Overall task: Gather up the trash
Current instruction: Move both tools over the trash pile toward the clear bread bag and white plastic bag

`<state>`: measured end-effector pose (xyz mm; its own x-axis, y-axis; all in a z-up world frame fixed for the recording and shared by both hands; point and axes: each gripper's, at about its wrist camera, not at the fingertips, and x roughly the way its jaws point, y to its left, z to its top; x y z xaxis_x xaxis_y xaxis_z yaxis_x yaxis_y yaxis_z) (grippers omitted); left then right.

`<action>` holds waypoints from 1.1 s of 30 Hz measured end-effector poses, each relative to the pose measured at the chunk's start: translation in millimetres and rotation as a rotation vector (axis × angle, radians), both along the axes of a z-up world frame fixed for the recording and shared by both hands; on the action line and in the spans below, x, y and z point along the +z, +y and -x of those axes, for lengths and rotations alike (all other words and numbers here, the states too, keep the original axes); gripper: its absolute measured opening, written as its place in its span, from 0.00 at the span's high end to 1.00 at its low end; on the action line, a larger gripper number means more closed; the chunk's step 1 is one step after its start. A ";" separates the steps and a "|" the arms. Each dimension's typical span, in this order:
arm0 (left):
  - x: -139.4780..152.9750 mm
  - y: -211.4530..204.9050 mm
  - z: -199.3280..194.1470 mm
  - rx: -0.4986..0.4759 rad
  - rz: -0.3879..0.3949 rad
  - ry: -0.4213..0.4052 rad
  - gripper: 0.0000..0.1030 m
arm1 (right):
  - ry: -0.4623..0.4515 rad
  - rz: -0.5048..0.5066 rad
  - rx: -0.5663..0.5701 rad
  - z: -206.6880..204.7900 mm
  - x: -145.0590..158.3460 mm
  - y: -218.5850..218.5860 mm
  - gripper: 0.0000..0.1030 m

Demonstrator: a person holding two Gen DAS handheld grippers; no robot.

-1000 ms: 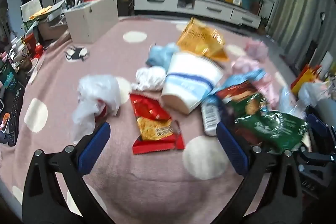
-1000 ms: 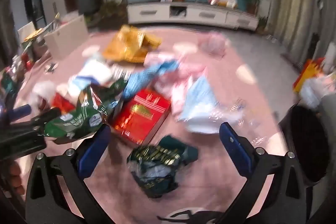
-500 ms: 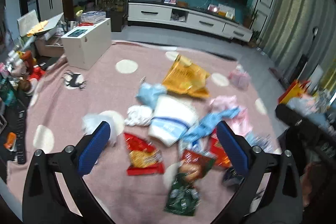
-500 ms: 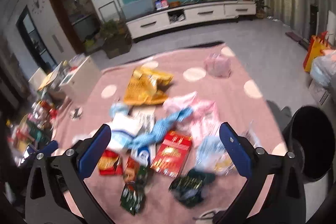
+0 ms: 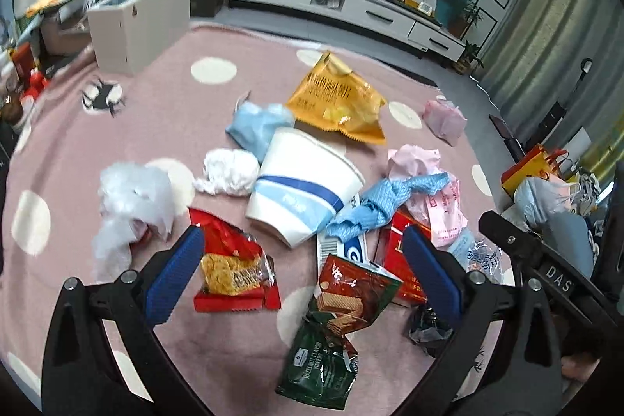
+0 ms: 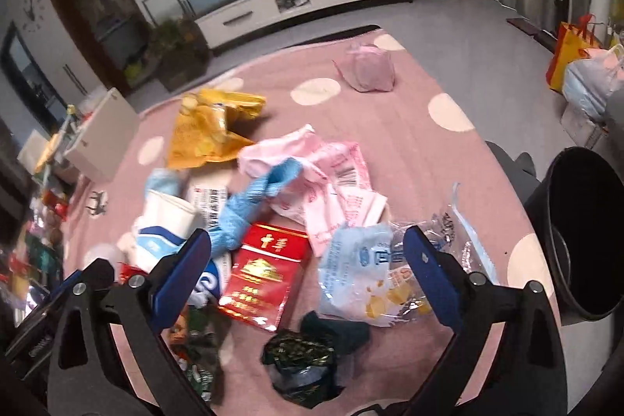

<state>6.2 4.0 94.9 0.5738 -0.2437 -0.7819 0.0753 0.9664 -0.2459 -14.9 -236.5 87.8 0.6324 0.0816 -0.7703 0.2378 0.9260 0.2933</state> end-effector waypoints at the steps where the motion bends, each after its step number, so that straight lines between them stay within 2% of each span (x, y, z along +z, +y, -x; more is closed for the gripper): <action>1: -2.2 -0.8 -0.6 -0.003 -0.003 0.007 0.02 | -0.001 0.002 -0.002 1.1 -1.5 0.1 0.08; 11: -5.5 1.1 -1.8 0.001 0.007 0.033 0.03 | 0.001 -0.054 0.012 3.4 -4.9 -4.2 0.24; 17: -9.2 4.2 -3.4 -0.004 0.039 0.061 0.03 | 0.010 -0.098 -0.006 4.9 -5.4 -11.6 0.25; 22: -9.6 4.1 -3.2 -0.014 0.058 0.065 0.08 | 0.028 -0.120 -0.019 4.2 -9.9 -16.9 0.25; 25: -10.8 7.8 -4.4 -0.014 0.084 0.072 0.14 | 0.030 -0.116 -0.033 5.0 -10.8 -19.9 0.25; 33: -22.4 16.3 -10.9 -0.024 0.171 0.133 0.17 | 0.049 -0.143 -0.044 5.5 -16.0 -30.0 0.25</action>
<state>17.2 20.3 72.6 0.4611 -0.3917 -0.7962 0.0534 0.9079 -0.4157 -20.4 -266.4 71.8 0.5998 0.1661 -0.7827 0.2942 0.8639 0.4089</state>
